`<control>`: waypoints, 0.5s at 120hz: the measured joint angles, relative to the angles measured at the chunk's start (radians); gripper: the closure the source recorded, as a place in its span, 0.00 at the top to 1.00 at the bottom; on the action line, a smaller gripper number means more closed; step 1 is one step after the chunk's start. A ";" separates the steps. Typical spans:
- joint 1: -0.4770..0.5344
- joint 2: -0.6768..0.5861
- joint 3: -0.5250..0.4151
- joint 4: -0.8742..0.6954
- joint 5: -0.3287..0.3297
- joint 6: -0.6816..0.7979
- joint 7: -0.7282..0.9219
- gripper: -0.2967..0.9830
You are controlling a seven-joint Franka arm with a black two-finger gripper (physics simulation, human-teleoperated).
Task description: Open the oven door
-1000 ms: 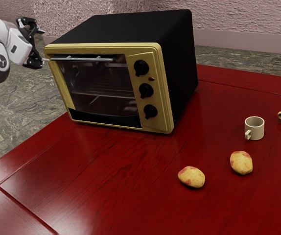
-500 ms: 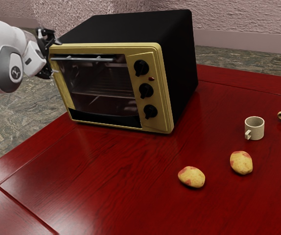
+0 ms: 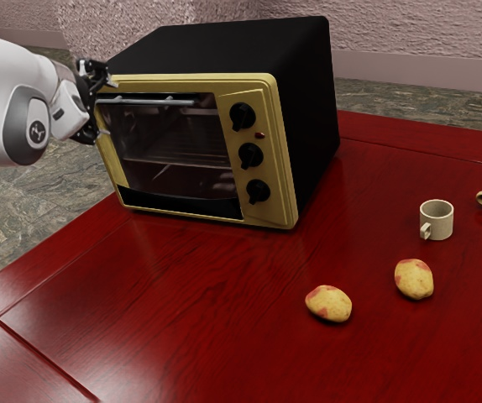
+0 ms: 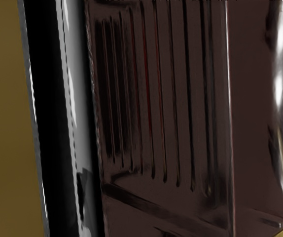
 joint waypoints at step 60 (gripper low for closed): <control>-0.012 0.015 -0.002 -0.001 0.006 -0.038 0.015 0.77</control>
